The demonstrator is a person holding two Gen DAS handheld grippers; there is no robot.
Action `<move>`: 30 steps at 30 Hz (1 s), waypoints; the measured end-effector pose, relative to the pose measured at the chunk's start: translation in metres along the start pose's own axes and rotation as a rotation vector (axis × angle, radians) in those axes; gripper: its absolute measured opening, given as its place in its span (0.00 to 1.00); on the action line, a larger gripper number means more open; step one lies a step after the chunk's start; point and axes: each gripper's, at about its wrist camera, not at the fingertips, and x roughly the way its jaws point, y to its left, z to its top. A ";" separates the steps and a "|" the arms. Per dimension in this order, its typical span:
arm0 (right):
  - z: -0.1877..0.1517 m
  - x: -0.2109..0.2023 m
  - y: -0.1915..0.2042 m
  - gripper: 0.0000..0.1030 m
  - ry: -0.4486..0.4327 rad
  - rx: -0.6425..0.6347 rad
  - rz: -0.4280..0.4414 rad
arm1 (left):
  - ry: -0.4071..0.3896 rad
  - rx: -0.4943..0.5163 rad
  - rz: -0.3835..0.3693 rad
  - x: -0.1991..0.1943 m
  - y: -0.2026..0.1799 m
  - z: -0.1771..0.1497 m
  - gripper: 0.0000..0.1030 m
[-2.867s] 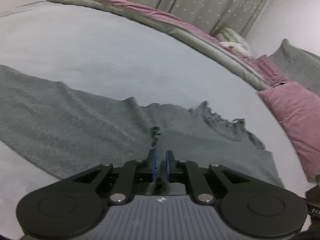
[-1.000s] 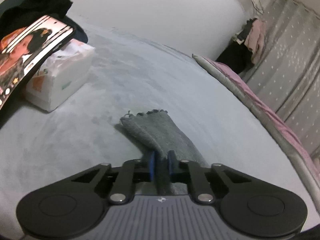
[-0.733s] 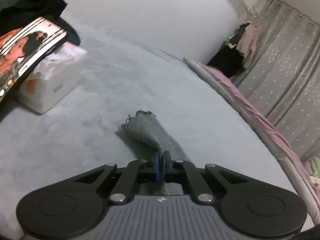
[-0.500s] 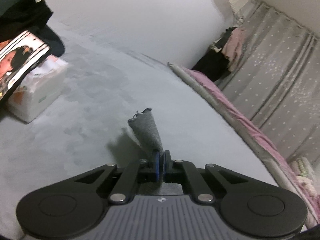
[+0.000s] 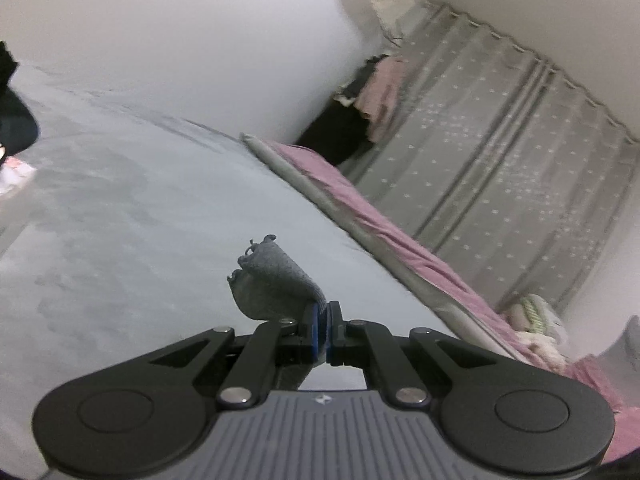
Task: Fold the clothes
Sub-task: 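Lift the sleeve and lay it across the shirt body with the left gripper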
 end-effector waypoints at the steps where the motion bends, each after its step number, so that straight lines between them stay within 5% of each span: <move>1: 0.000 0.000 0.000 0.81 -0.001 0.001 0.001 | 0.006 0.001 -0.015 -0.001 -0.003 0.000 0.02; 30: 0.003 0.001 0.001 0.82 -0.002 0.056 0.047 | 0.278 0.145 -0.315 -0.022 -0.095 -0.070 0.02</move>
